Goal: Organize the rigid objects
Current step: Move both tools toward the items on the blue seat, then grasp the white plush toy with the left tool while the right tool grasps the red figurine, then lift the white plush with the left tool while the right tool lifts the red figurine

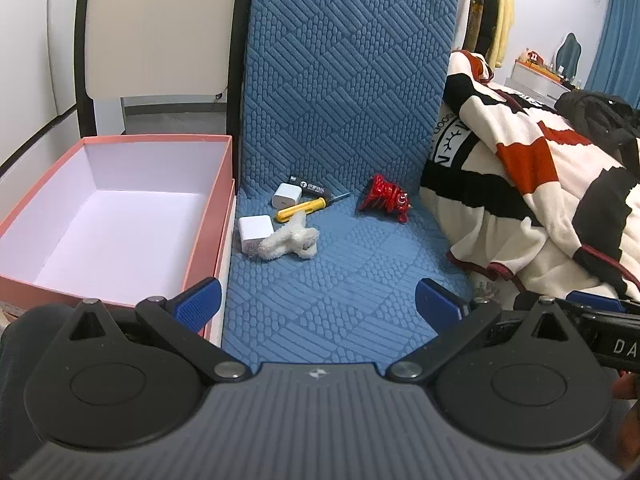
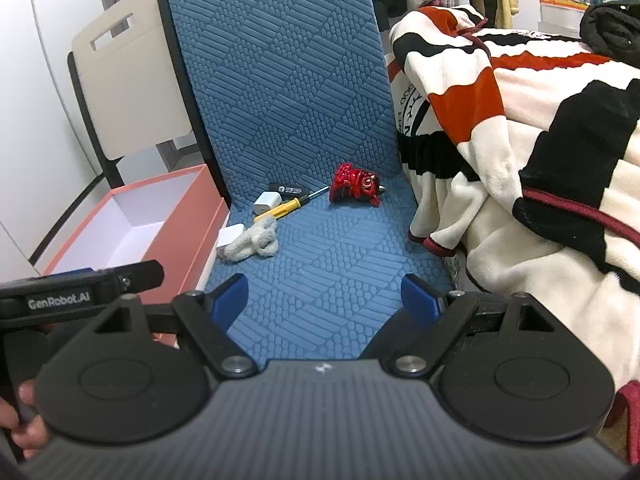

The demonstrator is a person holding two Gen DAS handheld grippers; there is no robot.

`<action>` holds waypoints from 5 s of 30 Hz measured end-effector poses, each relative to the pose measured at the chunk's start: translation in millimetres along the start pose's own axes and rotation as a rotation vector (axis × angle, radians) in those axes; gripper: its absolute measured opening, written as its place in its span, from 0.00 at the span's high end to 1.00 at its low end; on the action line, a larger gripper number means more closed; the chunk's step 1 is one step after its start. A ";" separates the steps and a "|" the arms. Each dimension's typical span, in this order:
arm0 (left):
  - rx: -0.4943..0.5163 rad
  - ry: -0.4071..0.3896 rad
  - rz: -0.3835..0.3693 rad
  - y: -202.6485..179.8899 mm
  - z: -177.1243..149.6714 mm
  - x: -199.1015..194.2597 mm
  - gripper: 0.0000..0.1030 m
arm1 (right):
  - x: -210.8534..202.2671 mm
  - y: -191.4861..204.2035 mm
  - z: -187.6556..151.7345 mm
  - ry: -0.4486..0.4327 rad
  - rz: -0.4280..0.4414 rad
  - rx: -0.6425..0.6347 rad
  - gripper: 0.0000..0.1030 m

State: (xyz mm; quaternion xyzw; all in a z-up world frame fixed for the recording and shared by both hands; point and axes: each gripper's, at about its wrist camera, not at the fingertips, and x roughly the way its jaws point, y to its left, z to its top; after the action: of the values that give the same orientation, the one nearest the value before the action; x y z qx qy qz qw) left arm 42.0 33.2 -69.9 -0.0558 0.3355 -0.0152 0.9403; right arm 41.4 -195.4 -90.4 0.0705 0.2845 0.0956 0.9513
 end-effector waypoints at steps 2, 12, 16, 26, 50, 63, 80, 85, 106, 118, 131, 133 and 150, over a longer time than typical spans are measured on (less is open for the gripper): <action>0.008 0.002 -0.001 -1.2 2.1 4.2 0.00 | 3.0 -0.7 1.1 0.001 -0.001 0.003 0.17; 0.043 0.015 -0.036 -11.3 9.7 37.9 0.00 | 21.3 -13.5 2.1 0.010 -0.009 0.042 0.17; 0.070 0.021 -0.020 -13.1 18.3 60.9 0.00 | 34.9 -17.6 7.6 -0.004 -0.007 0.063 0.17; 0.077 0.037 0.028 -0.2 35.9 118.4 0.00 | 88.0 -27.8 29.0 0.008 0.016 0.128 0.18; 0.153 0.091 0.048 18.3 56.2 247.0 0.31 | 228.3 -10.5 87.8 0.040 0.100 0.080 0.35; 0.189 0.129 0.051 19.6 54.9 289.5 0.38 | 305.0 -82.9 99.1 0.197 0.017 0.526 0.35; 0.236 0.195 0.033 11.7 48.2 293.2 0.38 | 332.0 -117.3 102.8 0.164 -0.019 0.700 0.36; 0.252 0.190 0.054 10.9 47.7 290.8 0.42 | 333.7 -114.8 104.5 0.168 0.004 0.698 0.39; 0.080 0.203 0.001 26.8 55.9 270.1 0.49 | 291.2 -107.2 104.1 0.161 0.077 0.697 0.92; 0.068 0.216 -0.014 30.3 56.4 272.8 0.48 | 319.2 -110.4 102.4 0.166 0.038 0.721 0.48; 0.048 0.227 -0.026 30.9 58.8 277.2 0.48 | 364.7 -100.3 105.9 0.163 0.052 0.689 0.42; 0.040 0.229 -0.027 31.5 59.4 277.2 0.48 | 361.3 -98.4 109.9 0.142 0.048 0.672 0.52; -0.001 0.238 -0.034 36.1 60.7 275.2 0.48 | 333.4 -83.6 128.6 0.173 0.110 0.659 0.93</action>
State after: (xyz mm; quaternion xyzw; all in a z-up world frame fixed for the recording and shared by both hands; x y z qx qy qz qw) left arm 293.2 56.6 -200.5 -0.0598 0.4437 -0.0375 0.8934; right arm 398.0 -212.9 -175.6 0.3808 0.3757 0.0552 0.8431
